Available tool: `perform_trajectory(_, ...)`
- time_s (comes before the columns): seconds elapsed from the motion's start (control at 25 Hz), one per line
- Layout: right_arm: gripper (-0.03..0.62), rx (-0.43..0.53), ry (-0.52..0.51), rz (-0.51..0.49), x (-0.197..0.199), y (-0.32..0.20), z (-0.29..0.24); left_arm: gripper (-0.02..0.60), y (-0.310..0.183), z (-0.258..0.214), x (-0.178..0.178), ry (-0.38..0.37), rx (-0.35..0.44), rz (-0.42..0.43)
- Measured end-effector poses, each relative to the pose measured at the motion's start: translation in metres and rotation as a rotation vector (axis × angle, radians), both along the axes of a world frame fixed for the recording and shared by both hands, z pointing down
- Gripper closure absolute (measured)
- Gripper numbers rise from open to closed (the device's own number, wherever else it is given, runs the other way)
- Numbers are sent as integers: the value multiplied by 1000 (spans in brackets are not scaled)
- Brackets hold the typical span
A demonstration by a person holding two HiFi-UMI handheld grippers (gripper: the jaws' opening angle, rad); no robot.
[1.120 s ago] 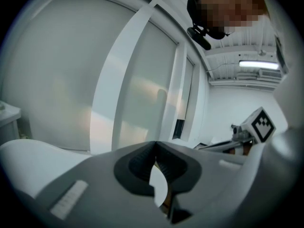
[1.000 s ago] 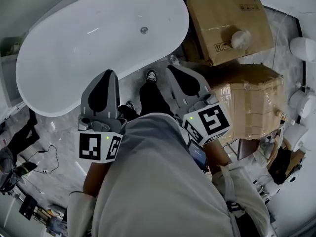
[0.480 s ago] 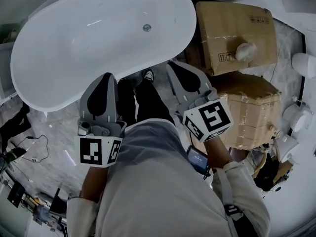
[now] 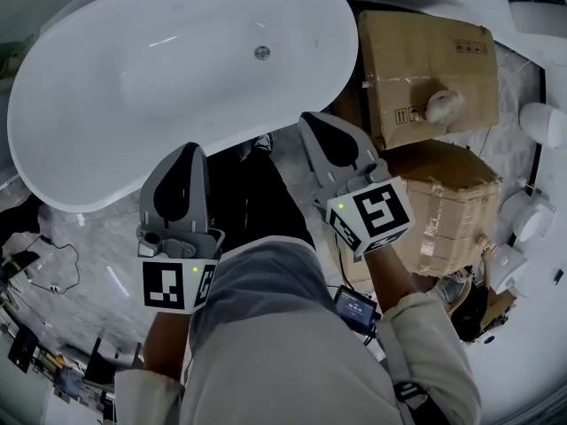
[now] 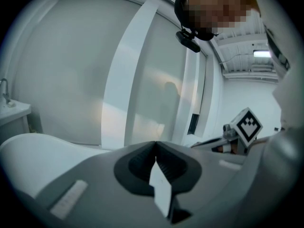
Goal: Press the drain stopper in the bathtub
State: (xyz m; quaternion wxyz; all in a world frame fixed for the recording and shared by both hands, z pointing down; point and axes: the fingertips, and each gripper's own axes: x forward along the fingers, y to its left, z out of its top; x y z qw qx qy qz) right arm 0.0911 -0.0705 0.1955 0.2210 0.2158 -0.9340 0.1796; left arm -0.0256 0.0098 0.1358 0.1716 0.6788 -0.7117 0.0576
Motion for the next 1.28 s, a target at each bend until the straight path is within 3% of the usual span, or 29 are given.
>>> perform_trajectory(0.88, 595, -21, 134, -37, -40, -59, 164, 581, -36, 125, -35, 43, -83, -27)
perform_trajectory(1.28, 595, -63, 179, -29, -59, -75, 244, 581, -39, 178, -47, 43, -122, 11)
